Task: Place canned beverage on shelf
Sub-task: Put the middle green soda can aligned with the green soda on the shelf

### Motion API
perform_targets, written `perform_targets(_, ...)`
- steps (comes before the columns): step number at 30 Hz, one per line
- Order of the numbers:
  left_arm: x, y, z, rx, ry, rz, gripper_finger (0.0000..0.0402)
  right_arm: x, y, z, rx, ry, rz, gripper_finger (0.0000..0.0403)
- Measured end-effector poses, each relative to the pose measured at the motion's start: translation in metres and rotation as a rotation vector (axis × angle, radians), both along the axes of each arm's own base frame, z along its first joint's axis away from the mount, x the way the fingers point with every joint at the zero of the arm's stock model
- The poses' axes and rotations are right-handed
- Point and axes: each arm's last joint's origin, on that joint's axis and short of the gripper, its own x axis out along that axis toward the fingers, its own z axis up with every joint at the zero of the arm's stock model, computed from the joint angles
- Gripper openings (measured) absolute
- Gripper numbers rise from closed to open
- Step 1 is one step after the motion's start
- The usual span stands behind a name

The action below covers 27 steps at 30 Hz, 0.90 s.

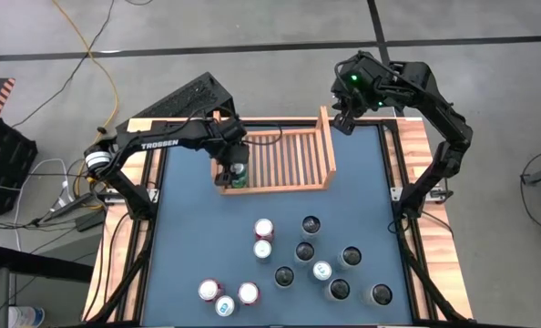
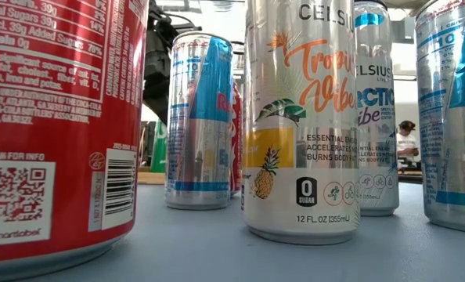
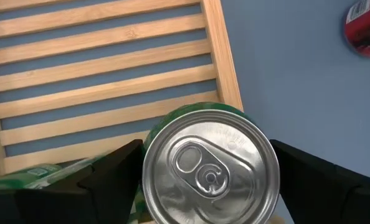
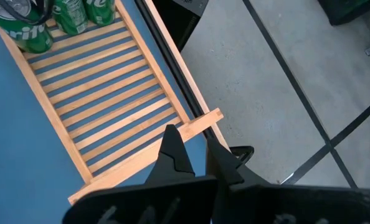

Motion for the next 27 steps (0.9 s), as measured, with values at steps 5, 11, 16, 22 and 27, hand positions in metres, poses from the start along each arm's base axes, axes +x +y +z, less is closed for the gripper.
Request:
perform_targets(5, 0.0004, -0.0016, 0.0, 0.027, 0.019, 0.015, 0.032, 0.0, 0.0, 0.0, 0.0, 0.0, 0.001, 0.0)
perform_targets(11, -0.0016, -0.0021, -0.0008, 0.016, 0.044, 0.036, 0.0321, 0.0, 0.0, 0.0, 0.0, 0.0, 0.0, 0.0)
perform_targets(16, -0.0036, -0.0026, -0.0016, 0.021, 0.073, 0.046, 0.0322, 0.0, 0.0001, 0.0, 0.0, 0.001, 0.001, 0.0)
perform_targets(22, -0.0031, -0.004, -0.0019, 0.067, 0.098, 0.062, 0.0323, -0.0001, 0.0001, 0.0001, 0.0, 0.0, 0.001, 0.0)
perform_targets(27, -0.0009, -0.0072, -0.0017, 0.086, 0.098, 0.06, 0.0323, -0.0001, 0.0001, 0.0001, 0.0, 0.0, 0.001, 0.0)
